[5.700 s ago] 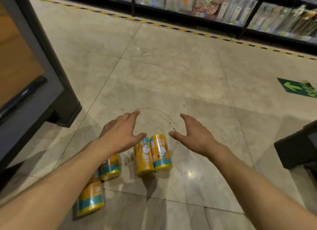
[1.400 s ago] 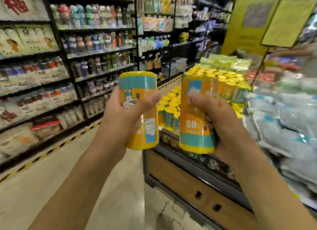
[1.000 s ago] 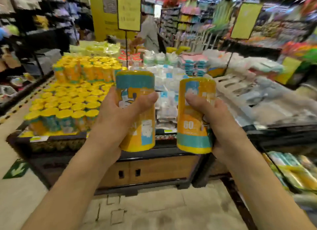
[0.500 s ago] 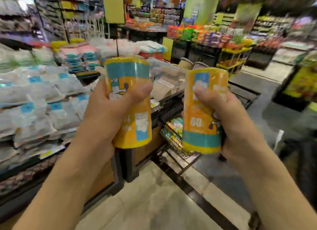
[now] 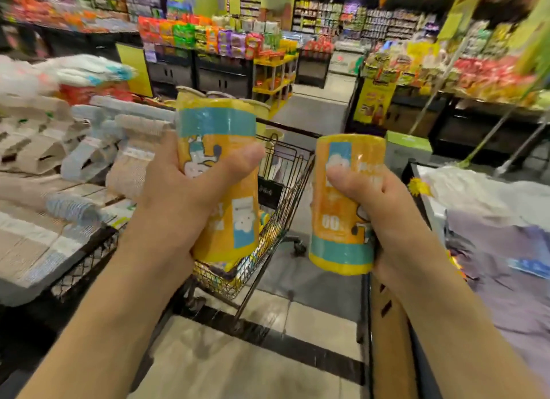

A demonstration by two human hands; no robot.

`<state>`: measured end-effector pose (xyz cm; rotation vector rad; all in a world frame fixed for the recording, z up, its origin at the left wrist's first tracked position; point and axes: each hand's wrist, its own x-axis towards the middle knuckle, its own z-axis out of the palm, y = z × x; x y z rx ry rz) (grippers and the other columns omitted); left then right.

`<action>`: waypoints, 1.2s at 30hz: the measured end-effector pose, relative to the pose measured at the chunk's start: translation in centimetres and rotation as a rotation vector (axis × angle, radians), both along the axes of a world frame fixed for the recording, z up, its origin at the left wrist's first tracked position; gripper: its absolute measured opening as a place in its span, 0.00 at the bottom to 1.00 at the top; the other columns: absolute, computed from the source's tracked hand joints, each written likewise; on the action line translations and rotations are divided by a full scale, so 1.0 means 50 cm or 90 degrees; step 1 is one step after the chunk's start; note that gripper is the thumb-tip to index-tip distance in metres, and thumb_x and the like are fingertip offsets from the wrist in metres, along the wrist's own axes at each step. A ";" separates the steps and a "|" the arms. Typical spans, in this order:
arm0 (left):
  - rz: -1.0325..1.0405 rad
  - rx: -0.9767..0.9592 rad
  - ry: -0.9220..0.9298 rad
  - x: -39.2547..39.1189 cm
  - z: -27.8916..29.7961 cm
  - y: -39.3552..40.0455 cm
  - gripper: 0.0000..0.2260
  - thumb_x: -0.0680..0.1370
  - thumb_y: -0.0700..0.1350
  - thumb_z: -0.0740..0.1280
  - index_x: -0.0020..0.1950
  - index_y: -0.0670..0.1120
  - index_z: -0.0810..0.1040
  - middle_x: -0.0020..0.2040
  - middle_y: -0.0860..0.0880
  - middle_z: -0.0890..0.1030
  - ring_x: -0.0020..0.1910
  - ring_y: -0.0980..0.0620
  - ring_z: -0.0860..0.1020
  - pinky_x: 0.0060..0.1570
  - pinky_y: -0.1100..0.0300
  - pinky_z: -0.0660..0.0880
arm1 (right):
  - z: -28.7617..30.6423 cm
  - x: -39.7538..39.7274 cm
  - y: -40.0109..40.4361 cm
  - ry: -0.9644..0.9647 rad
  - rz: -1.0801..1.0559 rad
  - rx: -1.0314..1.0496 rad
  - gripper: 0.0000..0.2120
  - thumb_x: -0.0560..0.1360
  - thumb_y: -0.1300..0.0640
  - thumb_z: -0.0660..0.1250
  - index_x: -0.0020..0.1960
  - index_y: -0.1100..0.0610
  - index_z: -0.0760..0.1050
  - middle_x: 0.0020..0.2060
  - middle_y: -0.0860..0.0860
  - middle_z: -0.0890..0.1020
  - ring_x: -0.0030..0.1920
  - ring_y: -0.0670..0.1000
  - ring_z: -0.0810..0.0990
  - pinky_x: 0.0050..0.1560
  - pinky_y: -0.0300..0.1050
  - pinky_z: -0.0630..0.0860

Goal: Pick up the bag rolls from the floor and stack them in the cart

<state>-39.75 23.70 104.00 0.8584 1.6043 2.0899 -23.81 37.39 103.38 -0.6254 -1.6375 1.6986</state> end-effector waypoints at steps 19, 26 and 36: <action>-0.103 -0.067 -0.076 -0.257 -0.074 0.579 0.33 0.54 0.60 0.79 0.57 0.53 0.79 0.47 0.50 0.86 0.43 0.49 0.86 0.41 0.48 0.84 | -0.036 -0.180 0.522 -0.035 -0.153 -0.030 0.24 0.65 0.48 0.76 0.58 0.54 0.77 0.44 0.52 0.86 0.44 0.54 0.87 0.41 0.50 0.83; 0.009 -0.101 -0.111 -0.292 -0.114 0.749 0.26 0.60 0.48 0.82 0.56 0.52 0.79 0.45 0.50 0.86 0.41 0.50 0.86 0.36 0.54 0.82 | -0.098 -0.272 0.772 -0.052 -0.036 -0.080 0.27 0.64 0.48 0.76 0.60 0.55 0.76 0.46 0.54 0.86 0.42 0.55 0.86 0.41 0.53 0.85; 0.278 -0.134 -0.201 -0.407 -0.185 0.814 0.28 0.54 0.54 0.79 0.53 0.56 0.79 0.45 0.52 0.87 0.41 0.52 0.86 0.34 0.58 0.81 | -0.198 -0.524 0.948 -0.177 0.208 -0.137 0.28 0.61 0.46 0.81 0.58 0.50 0.76 0.47 0.54 0.87 0.45 0.57 0.87 0.48 0.62 0.84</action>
